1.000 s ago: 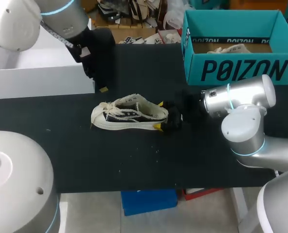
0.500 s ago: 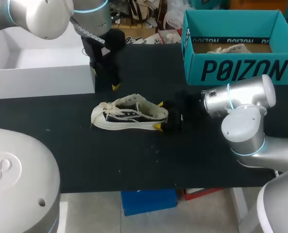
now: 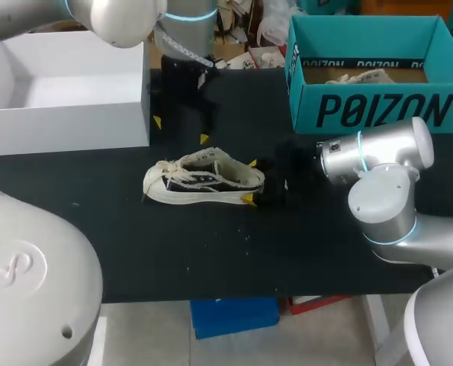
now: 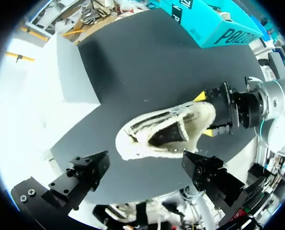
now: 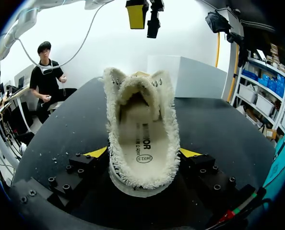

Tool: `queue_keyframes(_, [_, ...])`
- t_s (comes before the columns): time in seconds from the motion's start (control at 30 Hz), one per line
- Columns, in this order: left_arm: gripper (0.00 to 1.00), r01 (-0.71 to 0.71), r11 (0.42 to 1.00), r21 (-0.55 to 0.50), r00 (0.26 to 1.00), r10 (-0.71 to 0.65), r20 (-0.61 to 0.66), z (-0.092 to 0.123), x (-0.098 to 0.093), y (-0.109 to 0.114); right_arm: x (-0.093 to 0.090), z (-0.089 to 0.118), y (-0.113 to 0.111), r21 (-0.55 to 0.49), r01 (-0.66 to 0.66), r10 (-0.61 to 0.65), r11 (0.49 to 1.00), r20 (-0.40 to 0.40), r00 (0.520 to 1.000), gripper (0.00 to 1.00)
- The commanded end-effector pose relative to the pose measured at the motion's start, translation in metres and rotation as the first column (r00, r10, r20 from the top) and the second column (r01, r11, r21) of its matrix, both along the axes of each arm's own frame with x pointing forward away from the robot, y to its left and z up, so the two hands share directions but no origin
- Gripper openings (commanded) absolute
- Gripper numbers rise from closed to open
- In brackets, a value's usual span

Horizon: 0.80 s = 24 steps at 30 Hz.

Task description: Take the shoe out of the shoebox, open the shoe tongue, remove and reinsert the insole, then place the shoe into the shoebox

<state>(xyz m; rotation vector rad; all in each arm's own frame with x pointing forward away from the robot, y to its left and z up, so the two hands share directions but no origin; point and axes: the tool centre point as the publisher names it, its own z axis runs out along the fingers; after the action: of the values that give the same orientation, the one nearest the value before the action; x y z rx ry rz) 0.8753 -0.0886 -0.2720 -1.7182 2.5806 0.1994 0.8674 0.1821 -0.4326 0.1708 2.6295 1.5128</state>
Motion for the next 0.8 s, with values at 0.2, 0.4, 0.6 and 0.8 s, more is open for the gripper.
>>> queue_keyframes(0.2, [1.0, -0.517, 0.743, 0.424, 0.827, 0.561, 0.026, -0.014, 0.005, -0.02, 0.002, -0.004, 0.003, -0.003, 0.002, -0.002, 1.0, -0.001, 1.0, 0.0])
queue_keyframes(0.4, [1.0, -0.495, 0.76, 0.422, 0.848, 0.528, 0.043, -0.026, -0.003, -0.028, 0.002, -0.004, 0.003, -0.003, 0.002, -0.002, 1.0, -0.001, 1.0, 0.0])
queue_keyframes(0.6, [1.0, -0.446, 0.8, 0.402, 0.884, 0.464, 0.058, -0.037, -0.013, -0.038, 0.002, -0.004, 0.003, -0.003, 0.002, -0.002, 1.0, -0.001, 1.0, 0.0])
queue_keyframes(0.8, [1.0, -0.378, 0.863, 0.335, 0.924, 0.375, 0.079, -0.04, -0.021, -0.047, 0.002, -0.004, 0.003, -0.003, 0.002, -0.002, 1.0, -0.001, 1.0, 0.0])
